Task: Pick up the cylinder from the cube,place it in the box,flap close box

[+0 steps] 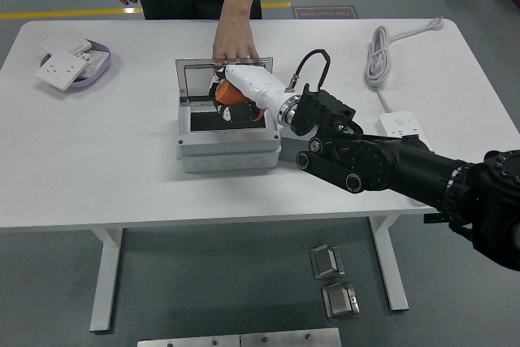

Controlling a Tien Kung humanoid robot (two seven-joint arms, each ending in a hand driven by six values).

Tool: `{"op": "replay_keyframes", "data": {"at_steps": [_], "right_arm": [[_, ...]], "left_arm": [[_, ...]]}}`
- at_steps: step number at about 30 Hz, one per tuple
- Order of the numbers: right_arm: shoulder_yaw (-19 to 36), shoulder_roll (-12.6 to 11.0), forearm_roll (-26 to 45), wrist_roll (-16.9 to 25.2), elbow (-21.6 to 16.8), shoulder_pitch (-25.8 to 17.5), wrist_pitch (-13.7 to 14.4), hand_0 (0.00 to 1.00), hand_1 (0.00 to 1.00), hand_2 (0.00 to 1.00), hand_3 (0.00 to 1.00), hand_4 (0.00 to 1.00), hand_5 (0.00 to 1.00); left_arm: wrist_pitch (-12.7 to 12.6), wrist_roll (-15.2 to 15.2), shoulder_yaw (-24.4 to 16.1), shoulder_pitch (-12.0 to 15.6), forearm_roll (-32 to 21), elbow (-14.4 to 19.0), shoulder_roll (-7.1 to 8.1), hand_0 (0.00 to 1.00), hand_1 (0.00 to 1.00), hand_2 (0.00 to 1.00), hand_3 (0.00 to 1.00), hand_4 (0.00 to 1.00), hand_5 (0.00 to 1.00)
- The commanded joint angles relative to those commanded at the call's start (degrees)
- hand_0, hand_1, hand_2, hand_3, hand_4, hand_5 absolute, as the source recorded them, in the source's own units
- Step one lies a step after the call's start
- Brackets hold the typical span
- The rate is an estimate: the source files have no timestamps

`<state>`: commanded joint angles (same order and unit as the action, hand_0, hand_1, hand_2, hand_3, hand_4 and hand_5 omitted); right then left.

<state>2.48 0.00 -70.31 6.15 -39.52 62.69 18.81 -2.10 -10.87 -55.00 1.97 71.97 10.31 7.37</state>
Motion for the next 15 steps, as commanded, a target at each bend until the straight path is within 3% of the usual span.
{"op": "replay_keyframes", "data": {"at_steps": [5, 6, 11, 12, 15], "right_arm": [[-0.52, 0.00, -1.62, -0.37, -0.46, -0.07, -2.01, 0.282, 0.484, 0.491, 0.523, 0.184, 0.002], [-0.48, 0.00, -2.01, -0.47, -0.56, -0.06, -2.36, 0.541, 0.542, 0.525, 0.604, 0.352, 0.002], [-0.02, 0.00, -4.44, -1.25, -0.68, 0.21, -4.28, 0.541, 0.542, 0.525, 0.604, 0.352, 0.002], [0.14, 0.00, -4.91, -1.39, -0.62, 0.25, -4.52, 0.685, 0.648, 0.621, 0.671, 0.437, 0.104], [0.77, 0.00, -6.39, -1.74, -0.38, 0.43, -4.93, 0.685, 0.648, 0.621, 0.671, 0.437, 0.104]], "left_arm": [[-0.01, 0.00, 0.05, -0.14, -0.03, 0.00, -0.07, 0.579, 0.616, 0.539, 0.587, 0.548, 0.249], [-0.02, 0.01, 0.07, -0.16, -0.04, 0.00, -0.07, 0.579, 0.615, 0.539, 0.587, 0.548, 0.248], [0.01, 0.08, 0.26, -0.30, -0.18, 0.00, -0.04, 0.579, 0.615, 0.539, 0.587, 0.548, 0.248], [0.03, 0.08, 0.30, -0.32, -0.18, 0.00, -0.05, 0.579, 0.614, 0.538, 0.586, 0.549, 0.250], [0.04, 0.09, 0.44, -0.35, -0.26, 0.00, -0.07, 0.579, 0.614, 0.538, 0.586, 0.549, 0.250]]}}
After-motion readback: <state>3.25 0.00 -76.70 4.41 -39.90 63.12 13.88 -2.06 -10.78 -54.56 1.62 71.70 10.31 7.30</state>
